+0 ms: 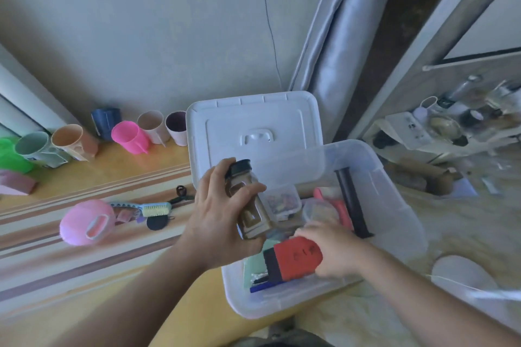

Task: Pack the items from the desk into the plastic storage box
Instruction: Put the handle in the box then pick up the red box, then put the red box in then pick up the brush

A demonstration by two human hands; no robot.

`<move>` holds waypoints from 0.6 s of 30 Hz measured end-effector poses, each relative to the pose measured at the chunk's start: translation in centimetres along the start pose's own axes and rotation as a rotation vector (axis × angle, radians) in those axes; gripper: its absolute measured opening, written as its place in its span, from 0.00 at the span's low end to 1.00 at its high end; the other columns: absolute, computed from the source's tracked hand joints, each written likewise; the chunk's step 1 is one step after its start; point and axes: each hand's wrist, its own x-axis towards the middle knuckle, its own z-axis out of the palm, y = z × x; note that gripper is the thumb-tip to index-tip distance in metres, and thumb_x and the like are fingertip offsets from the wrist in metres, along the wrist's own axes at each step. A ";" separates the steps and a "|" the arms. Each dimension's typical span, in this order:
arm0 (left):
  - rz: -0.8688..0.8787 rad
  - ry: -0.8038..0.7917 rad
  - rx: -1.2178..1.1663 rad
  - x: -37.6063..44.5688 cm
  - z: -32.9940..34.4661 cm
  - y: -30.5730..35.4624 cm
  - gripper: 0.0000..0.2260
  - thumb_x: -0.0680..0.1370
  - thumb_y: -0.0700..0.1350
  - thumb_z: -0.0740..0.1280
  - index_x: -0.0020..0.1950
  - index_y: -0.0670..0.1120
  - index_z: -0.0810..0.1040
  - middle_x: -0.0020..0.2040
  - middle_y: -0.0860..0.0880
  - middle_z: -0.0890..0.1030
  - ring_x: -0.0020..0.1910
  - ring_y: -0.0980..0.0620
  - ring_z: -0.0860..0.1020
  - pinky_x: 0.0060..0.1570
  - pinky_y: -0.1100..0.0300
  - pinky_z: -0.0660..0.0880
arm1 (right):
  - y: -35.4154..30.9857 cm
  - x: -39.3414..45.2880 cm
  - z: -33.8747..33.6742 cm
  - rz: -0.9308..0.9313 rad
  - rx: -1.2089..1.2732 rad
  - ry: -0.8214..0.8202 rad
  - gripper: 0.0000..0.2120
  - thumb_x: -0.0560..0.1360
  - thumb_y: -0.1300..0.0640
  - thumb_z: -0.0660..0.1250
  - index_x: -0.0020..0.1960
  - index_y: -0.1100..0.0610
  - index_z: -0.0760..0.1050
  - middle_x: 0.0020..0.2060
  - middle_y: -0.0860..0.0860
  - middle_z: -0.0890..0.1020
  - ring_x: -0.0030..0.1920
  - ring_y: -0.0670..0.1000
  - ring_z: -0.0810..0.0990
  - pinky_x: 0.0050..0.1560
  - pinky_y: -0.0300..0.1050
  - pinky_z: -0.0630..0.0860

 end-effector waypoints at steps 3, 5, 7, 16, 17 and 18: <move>-0.024 -0.063 0.032 0.0 1.9 1.7 0.36 0.61 0.63 0.75 0.68 0.54 0.78 0.77 0.37 0.61 0.74 0.32 0.62 0.66 0.37 0.70 | -0.2 2.7 1.7 -0.118 -0.005 -0.051 0.30 0.67 0.52 0.77 0.65 0.38 0.70 0.57 0.42 0.73 0.60 0.53 0.73 0.60 0.55 0.76; -0.031 -0.100 0.045 -0.1 3.0 2.3 0.39 0.61 0.64 0.76 0.71 0.54 0.75 0.77 0.37 0.60 0.75 0.33 0.61 0.68 0.36 0.69 | -0.3 3.9 1.9 -0.143 -0.002 -0.099 0.34 0.67 0.50 0.81 0.69 0.45 0.71 0.60 0.45 0.76 0.60 0.53 0.74 0.61 0.54 0.76; -0.049 -0.144 0.053 -0.5 3.8 2.7 0.44 0.62 0.65 0.76 0.76 0.55 0.70 0.78 0.39 0.59 0.76 0.34 0.60 0.68 0.36 0.70 | 0.0 4.2 1.4 -0.154 0.047 -0.125 0.31 0.68 0.47 0.81 0.67 0.48 0.73 0.59 0.47 0.77 0.59 0.54 0.76 0.61 0.54 0.76; 0.097 -0.147 -0.052 0.0 6.5 5.0 0.53 0.67 0.63 0.78 0.84 0.53 0.53 0.80 0.40 0.58 0.77 0.42 0.65 0.68 0.52 0.73 | 3.9 1.2 -3.2 -0.185 1.053 -0.106 0.31 0.75 0.54 0.74 0.76 0.40 0.71 0.67 0.49 0.82 0.66 0.52 0.82 0.70 0.59 0.76; 0.110 -0.116 -0.097 0.2 6.9 5.4 0.52 0.67 0.64 0.78 0.83 0.53 0.53 0.79 0.38 0.58 0.74 0.42 0.69 0.67 0.52 0.75 | 3.7 1.0 -3.9 -0.230 1.146 -0.158 0.27 0.77 0.57 0.72 0.74 0.45 0.74 0.66 0.54 0.83 0.65 0.57 0.83 0.68 0.61 0.77; 0.115 -0.093 -0.124 0.5 7.2 5.7 0.53 0.67 0.66 0.78 0.83 0.53 0.54 0.78 0.37 0.58 0.72 0.42 0.72 0.67 0.52 0.76 | 3.5 0.7 -4.6 -0.257 1.232 -0.217 0.23 0.79 0.59 0.71 0.73 0.50 0.76 0.65 0.59 0.83 0.65 0.61 0.82 0.66 0.63 0.78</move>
